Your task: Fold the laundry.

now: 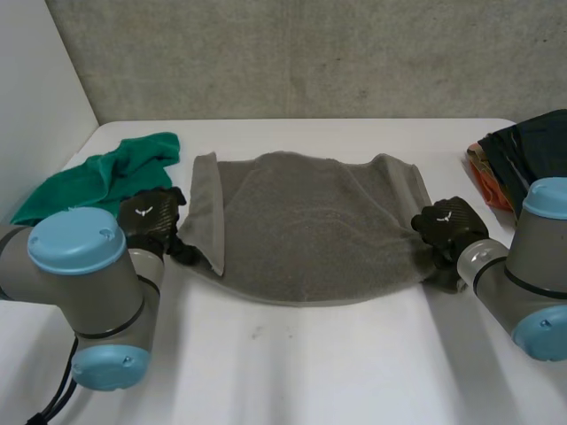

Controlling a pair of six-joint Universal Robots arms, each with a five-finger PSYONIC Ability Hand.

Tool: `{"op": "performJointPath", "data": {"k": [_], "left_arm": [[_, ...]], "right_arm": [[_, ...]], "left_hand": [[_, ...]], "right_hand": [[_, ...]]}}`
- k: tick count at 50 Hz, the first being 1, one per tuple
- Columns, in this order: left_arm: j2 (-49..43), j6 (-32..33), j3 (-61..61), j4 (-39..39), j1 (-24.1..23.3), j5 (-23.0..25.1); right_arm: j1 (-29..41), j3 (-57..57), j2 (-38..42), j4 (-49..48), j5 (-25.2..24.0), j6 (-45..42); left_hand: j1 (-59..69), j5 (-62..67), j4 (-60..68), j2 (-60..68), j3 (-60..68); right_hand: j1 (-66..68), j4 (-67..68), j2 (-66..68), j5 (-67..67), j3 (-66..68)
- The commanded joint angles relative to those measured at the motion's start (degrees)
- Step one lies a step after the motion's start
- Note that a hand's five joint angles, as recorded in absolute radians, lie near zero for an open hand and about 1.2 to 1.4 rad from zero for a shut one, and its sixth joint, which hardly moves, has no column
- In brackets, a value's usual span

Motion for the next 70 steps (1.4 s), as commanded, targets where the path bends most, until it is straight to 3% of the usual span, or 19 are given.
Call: {"op": "performJointPath", "data": {"k": [1,11,18,30,33,37,38,42,46,63,66,68,70], "left_arm": [[1.8,0.7,-0.1,-1.3,1.6,0.0],[2.4,8.1,-0.4,-1.0,9.2,-0.1],[5.9,9.3,-2.6,-0.9,12.5,1.3],[11.2,9.8,-5.9,-0.9,16.9,16.5],[12.3,12.0,-7.8,-1.0,18.4,22.8],[12.5,18.1,-10.1,-1.6,19.6,31.3],[12.5,21.2,-11.3,-2.4,20.8,34.5],[12.1,28.6,-13.3,-5.3,24.1,40.6],[11.1,33.3,-13.5,-7.2,26.1,43.7],[-0.4,38.0,-8.9,-6.3,25.5,44.2],[-1.5,39.2,-8.3,-5.5,25.5,44.1],[-1.9,40.0,-7.7,-4.9,25.4,43.9],[-1.6,40.2,-7.4,-4.4,25.5,43.5]], "right_arm": [[-0.9,0.6,-0.7,-0.2,0.1,-0.1],[-0.9,1.9,-0.7,-0.8,0.0,-0.3],[-0.9,1.9,-0.7,-0.9,-0.5,-0.4],[-0.9,2.0,-0.7,-0.9,-0.5,-0.4],[-0.9,2.0,-0.8,-0.9,-0.5,-0.4],[-0.9,2.0,-0.8,-0.9,-0.5,-0.4],[-0.9,2.0,-0.8,-0.9,-0.5,-0.4],[-0.9,2.0,-0.8,-0.9,-0.5,-0.4],[-0.9,1.9,-0.8,-0.9,-0.5,-0.4],[-0.9,2.0,-0.8,-0.9,0.1,-0.4],[-0.9,1.9,-0.8,-0.9,0.2,-0.4],[-1.0,1.8,-0.8,-0.9,0.3,-0.3],[-1.1,1.7,-0.9,-0.9,0.5,-0.4]], "left_hand": [[-4.7,-3.9,-4.2,-4.7,-5.1],[-12.3,-11.5,-11.8,-12.3,-12.7],[-12.3,-11.5,-11.8,-12.3,-12.7],[-11.7,-10.8,-11.1,-11.6,-12.0],[-10.0,-9.2,-9.4,-9.9,-10.4],[-3.6,-2.8,-3.0,-3.5,-4.0],[3.1,3.9,3.6,3.1,2.7],[6.3,7.2,6.9,6.4,6.0],[6.2,7.0,6.7,6.2,5.8],[12.1,12.9,12.6,12.1,11.7],[30.7,31.5,31.2,30.7,30.3],[53.8,54.7,54.4,53.9,53.5],[53.9,54.8,54.5,54.0,53.5]], "right_hand": [[16.5,11.2,12.2,12.2,11.6],[16.5,11.2,12.2,12.2,11.6],[16.5,11.2,12.2,12.2,11.6],[16.5,11.2,12.2,12.2,11.6],[16.5,11.2,12.2,12.2,11.6],[16.5,11.2,12.2,12.2,11.6],[16.5,11.2,12.2,12.2,11.6],[16.5,11.2,12.2,12.2,11.6],[16.5,11.2,12.2,12.2,11.6],[16.5,11.2,12.2,12.2,11.6],[16.5,11.2,12.2,12.2,11.6],[16.5,11.2,12.2,12.2,11.6],[16.5,11.2,12.2,12.2,11.6]]}}
